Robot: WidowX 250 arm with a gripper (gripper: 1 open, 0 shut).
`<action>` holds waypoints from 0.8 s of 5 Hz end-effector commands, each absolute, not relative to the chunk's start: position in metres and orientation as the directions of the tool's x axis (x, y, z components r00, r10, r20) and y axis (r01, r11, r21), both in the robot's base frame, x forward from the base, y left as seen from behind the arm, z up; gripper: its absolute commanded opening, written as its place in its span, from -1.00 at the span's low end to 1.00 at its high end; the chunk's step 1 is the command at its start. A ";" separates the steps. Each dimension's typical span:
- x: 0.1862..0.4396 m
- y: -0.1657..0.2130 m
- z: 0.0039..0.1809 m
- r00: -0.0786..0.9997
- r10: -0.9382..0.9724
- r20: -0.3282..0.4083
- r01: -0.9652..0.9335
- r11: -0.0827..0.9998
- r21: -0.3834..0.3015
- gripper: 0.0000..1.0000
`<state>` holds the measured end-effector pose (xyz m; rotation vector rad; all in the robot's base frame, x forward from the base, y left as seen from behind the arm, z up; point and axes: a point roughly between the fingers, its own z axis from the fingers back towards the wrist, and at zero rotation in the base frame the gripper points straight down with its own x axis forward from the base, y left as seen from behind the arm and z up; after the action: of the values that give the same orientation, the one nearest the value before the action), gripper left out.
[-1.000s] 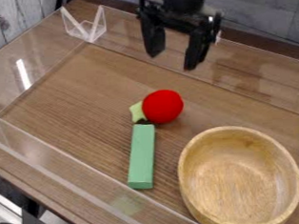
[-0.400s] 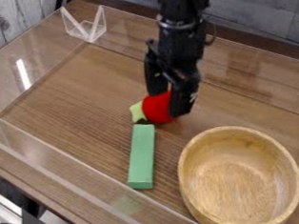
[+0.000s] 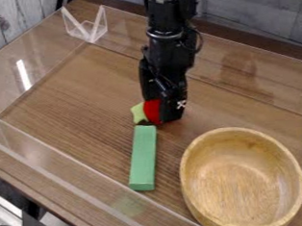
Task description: Move the red fruit to the right
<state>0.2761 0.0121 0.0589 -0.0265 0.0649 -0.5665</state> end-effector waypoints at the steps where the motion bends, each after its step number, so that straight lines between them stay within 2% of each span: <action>1: 0.282 0.017 0.064 0.856 -0.517 -0.009 0.517 0.856 -0.010 1.00; 4: 0.288 0.011 0.058 0.860 -0.509 0.026 0.510 0.860 -0.004 1.00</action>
<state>0.2825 0.0126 0.0501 -0.0217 0.0124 -0.5286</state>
